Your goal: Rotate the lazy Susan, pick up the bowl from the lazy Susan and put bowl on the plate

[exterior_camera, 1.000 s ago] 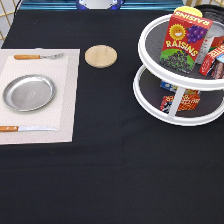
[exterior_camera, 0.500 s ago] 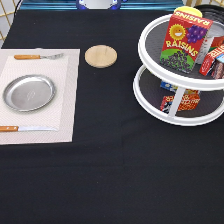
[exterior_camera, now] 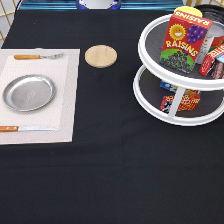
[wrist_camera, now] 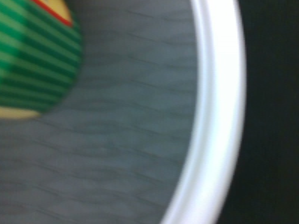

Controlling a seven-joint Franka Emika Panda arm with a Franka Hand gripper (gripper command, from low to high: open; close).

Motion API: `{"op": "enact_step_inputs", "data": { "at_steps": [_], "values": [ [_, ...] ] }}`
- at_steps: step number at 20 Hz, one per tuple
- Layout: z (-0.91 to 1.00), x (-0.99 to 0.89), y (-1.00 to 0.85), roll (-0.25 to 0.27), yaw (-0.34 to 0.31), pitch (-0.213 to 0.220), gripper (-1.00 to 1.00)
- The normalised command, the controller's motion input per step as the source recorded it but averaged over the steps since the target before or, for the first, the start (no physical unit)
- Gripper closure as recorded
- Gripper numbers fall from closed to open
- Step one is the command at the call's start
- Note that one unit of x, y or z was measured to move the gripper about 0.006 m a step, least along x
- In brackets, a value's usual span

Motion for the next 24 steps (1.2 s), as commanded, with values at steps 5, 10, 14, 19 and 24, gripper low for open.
{"op": "enact_step_inputs", "data": {
  "at_steps": [5, 10, 14, 19, 24],
  "values": [
    [0.08, 0.48, 0.3, 0.146, 0.0, 0.095, -1.0],
    [-0.09, 0.15, -0.05, 0.206, 0.0, -0.007, -1.0],
    [-0.26, -0.01, -0.15, 0.235, 0.0, -0.062, -1.0],
    [-0.34, -0.08, -0.07, 0.169, -0.021, -0.097, -1.0],
    [-0.48, -0.17, -0.05, 0.099, -0.061, -0.124, -1.0]
  ]
}}
